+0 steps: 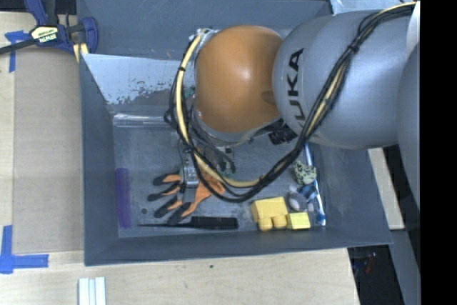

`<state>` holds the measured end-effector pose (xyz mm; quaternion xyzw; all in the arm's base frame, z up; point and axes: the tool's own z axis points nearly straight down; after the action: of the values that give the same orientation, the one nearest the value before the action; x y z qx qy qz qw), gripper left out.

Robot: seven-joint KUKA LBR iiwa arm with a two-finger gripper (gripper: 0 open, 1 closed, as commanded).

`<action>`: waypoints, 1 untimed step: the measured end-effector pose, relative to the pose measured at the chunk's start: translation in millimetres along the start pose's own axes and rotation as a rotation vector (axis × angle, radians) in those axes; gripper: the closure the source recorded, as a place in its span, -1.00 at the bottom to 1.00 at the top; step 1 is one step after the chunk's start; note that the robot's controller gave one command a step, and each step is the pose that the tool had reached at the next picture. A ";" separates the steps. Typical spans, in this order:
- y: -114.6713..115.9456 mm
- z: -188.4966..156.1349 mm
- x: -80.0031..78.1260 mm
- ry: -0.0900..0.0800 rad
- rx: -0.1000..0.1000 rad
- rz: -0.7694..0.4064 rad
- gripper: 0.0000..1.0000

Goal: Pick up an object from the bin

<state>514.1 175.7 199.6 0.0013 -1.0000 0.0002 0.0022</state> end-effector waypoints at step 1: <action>-0.7 -3.6 -1.9 -0.007 -0.002 0.003 -1.00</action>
Offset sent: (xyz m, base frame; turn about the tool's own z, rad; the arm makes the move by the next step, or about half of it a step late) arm -0.0273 -0.0421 -0.1296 -0.0670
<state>516.0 175.0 203.1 -0.0003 -1.0000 -0.0006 -0.0013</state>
